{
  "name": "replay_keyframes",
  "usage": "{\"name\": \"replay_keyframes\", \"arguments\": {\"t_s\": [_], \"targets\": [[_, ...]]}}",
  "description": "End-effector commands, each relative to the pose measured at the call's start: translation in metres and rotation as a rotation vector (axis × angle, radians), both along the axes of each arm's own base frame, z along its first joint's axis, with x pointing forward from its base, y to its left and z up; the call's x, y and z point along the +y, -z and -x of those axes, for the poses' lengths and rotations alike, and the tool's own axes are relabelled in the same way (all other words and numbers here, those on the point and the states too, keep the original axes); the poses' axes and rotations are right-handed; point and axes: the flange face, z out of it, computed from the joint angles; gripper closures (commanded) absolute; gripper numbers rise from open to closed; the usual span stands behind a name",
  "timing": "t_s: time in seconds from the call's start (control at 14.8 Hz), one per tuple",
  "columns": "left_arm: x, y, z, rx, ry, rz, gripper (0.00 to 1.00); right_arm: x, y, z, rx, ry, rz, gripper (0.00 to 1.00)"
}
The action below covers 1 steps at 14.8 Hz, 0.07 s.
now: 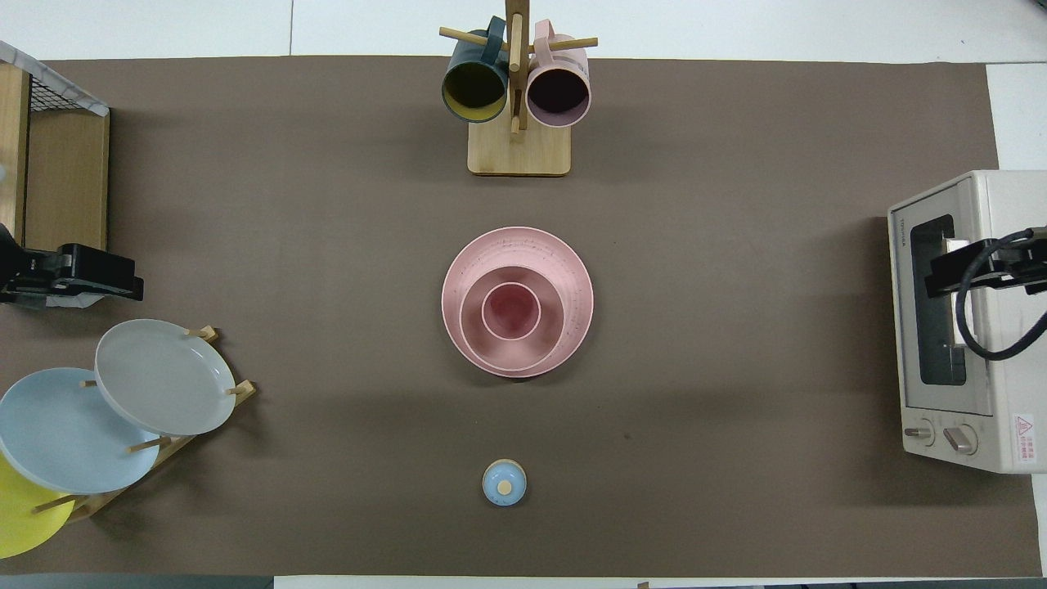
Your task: Organize tableware
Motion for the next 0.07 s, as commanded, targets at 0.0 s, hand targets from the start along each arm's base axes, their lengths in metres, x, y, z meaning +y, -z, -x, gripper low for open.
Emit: {"name": "replay_keyframes", "arguments": {"t_s": [0.0], "targets": [[0.0061,0.0009,0.003,0.004,0.006,0.005,0.0,-0.0005,-0.0007,0.0038,0.008,-0.017,-0.017,0.0]]}}
